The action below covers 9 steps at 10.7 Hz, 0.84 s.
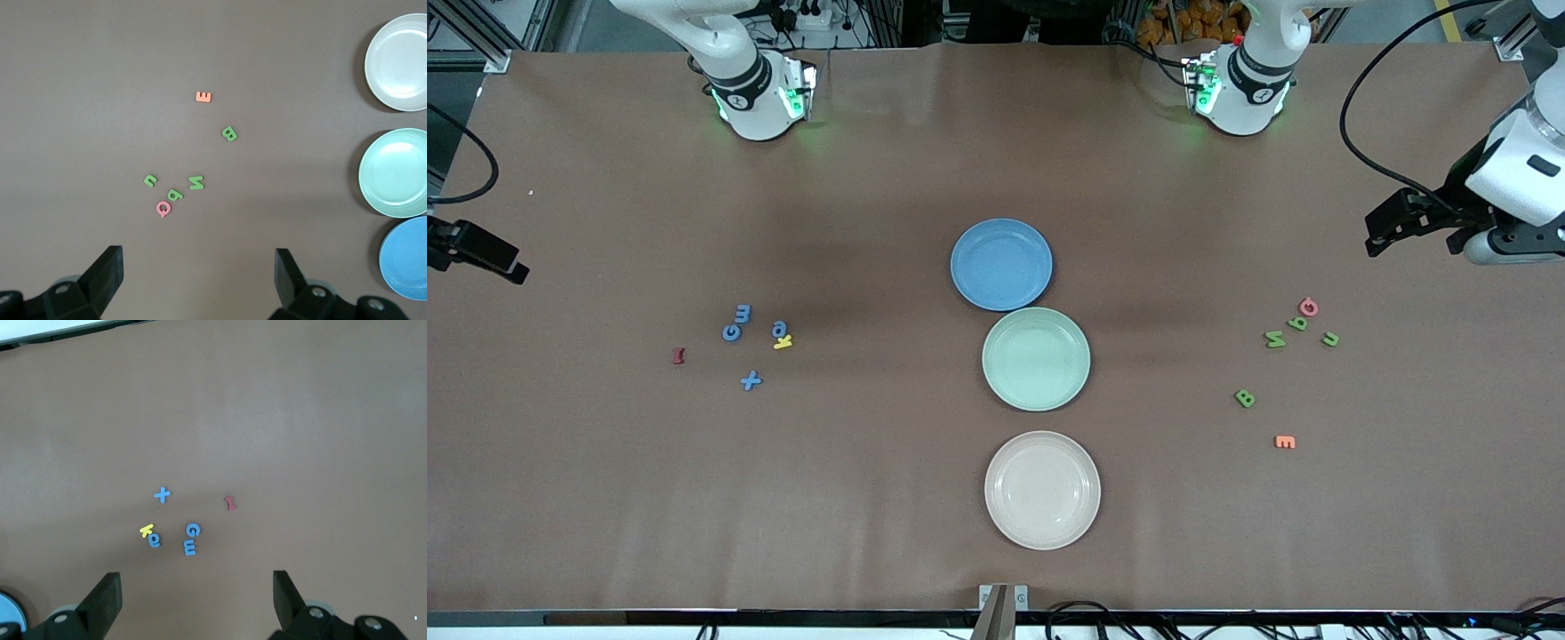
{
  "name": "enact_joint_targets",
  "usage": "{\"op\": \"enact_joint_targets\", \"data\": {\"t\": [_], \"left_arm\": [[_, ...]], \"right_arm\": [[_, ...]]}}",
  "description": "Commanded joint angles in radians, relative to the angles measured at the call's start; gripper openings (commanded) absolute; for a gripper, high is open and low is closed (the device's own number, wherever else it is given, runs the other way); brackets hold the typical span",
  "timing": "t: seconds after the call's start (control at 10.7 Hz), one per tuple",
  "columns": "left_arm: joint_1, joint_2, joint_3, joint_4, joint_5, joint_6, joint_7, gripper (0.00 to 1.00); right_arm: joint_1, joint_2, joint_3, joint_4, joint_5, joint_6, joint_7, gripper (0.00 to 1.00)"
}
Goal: Sort letters by color into matching plates
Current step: 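Move both grippers out from rest toward the two letter groups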
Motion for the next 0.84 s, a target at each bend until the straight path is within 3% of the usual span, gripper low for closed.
{"op": "enact_joint_targets", "data": {"t": [0.0, 0.47, 0.75], "left_arm": [[0.004, -0.007, -0.001, 0.004, -0.006, 0.004, -0.016, 1.0], [0.005, 0.013, 0.006, 0.003, -0.01, 0.004, 0.001, 1.0], [-0.011, 0.095, -0.004, -0.008, -0.014, 0.061, -0.003, 1.0]], "right_arm": [[0.0, 0.001, 0.001, -0.001, -0.004, 0.004, 0.006, 1.0], [0.008, 0.012, 0.003, -0.013, -0.004, 0.035, 0.022, 1.0], [0.017, 0.011, 0.035, -0.107, -0.004, 0.128, 0.139, 1.0]]}}
